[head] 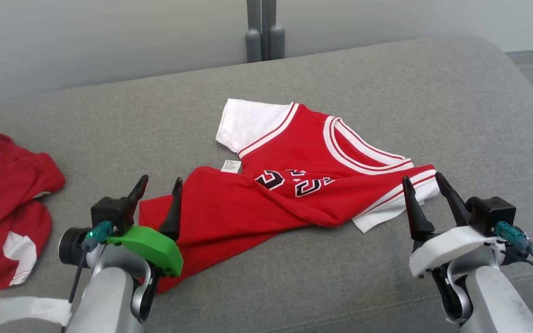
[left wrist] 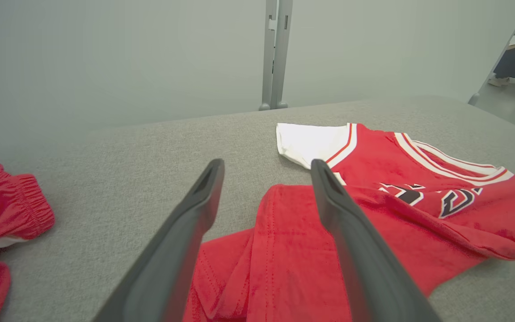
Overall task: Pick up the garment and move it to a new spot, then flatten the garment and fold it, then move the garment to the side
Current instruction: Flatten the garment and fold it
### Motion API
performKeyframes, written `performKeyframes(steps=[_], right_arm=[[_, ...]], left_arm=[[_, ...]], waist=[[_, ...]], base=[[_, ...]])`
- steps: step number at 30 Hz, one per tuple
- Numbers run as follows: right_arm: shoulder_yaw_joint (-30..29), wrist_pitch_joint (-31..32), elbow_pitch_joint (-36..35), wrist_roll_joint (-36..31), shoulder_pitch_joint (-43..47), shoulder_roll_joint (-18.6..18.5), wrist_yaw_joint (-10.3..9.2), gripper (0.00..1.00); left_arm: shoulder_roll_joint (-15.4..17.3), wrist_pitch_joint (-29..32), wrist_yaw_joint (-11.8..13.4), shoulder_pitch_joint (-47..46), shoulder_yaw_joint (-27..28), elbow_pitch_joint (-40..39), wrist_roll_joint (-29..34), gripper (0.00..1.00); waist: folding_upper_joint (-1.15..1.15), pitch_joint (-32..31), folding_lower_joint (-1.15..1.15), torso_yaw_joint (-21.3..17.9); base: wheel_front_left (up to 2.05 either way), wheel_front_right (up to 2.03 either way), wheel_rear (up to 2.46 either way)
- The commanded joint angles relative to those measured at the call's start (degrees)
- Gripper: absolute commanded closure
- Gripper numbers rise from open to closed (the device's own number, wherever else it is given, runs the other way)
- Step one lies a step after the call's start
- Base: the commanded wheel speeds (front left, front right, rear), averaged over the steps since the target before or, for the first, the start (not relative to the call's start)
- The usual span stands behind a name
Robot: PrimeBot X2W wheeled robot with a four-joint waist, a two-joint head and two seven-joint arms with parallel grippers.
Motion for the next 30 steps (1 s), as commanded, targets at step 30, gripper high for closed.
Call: performKeyframes(steps=[30], right_arm=[[1.45,-0.84,1.81,0.8,-4.05,0.69,-0.02,0.0]], left_arm=[[4.58,11.85,-0.4,-24.64,-15.52,32.25,-16.28,0.0]], waist=[[0.0,7.53,0.0,-8.13]], base=[[0.0,0.0,0.0]])
